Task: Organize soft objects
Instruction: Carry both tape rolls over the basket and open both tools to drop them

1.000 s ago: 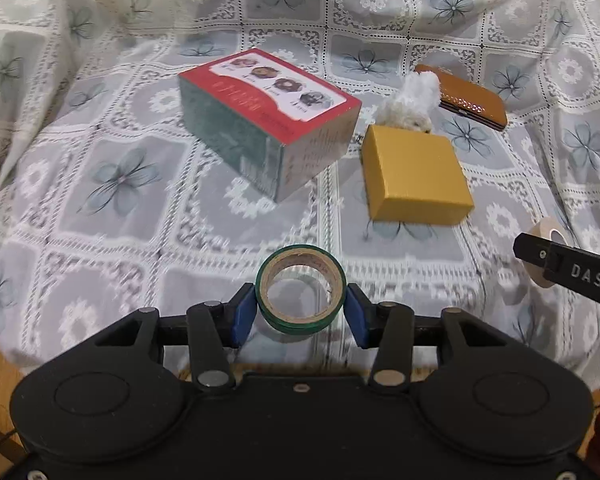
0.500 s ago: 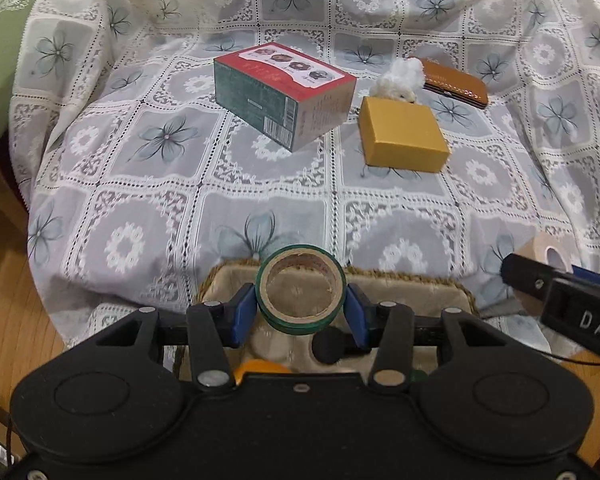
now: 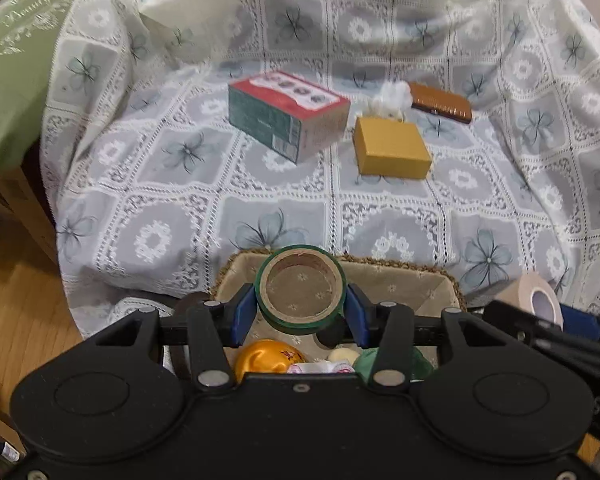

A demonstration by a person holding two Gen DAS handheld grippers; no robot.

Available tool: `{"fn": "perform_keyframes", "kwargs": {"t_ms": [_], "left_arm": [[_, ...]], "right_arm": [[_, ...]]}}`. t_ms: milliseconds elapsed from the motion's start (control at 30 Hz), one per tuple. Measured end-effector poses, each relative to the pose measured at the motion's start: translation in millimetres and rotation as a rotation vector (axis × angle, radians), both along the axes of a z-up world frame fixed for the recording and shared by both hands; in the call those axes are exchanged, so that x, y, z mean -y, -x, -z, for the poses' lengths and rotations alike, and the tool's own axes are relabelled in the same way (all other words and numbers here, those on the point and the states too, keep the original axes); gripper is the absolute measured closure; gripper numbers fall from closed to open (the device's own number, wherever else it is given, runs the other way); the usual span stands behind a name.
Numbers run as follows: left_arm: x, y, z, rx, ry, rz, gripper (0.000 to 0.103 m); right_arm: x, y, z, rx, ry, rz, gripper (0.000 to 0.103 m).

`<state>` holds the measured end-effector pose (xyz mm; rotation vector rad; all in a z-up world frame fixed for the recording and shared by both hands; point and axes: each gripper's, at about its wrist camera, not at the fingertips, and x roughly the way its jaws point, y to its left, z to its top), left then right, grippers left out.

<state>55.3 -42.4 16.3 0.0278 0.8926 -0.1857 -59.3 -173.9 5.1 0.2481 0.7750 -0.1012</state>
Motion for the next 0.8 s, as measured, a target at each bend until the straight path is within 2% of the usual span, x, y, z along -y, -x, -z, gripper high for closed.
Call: {"fn": "perform_keyframes", "kwargs": {"t_ms": [233,533,800], "left_arm": [[-12.1,-0.3,-5.1,0.002,0.019,-0.015,0.056],[-13.3,-18.2,9.8,-0.039,-0.004,-0.027,0.056],[-2.7,-26.5,13.2,-0.03,-0.034,-0.005,0.054]], "right_arm": [[-8.1,3.6,-0.8,-0.008,0.009,-0.022,0.055],[-14.2,-5.1,9.3,-0.044,0.007,-0.042,0.055],[-11.5,-8.0,11.1,-0.049,0.015,-0.034,0.055]]}}
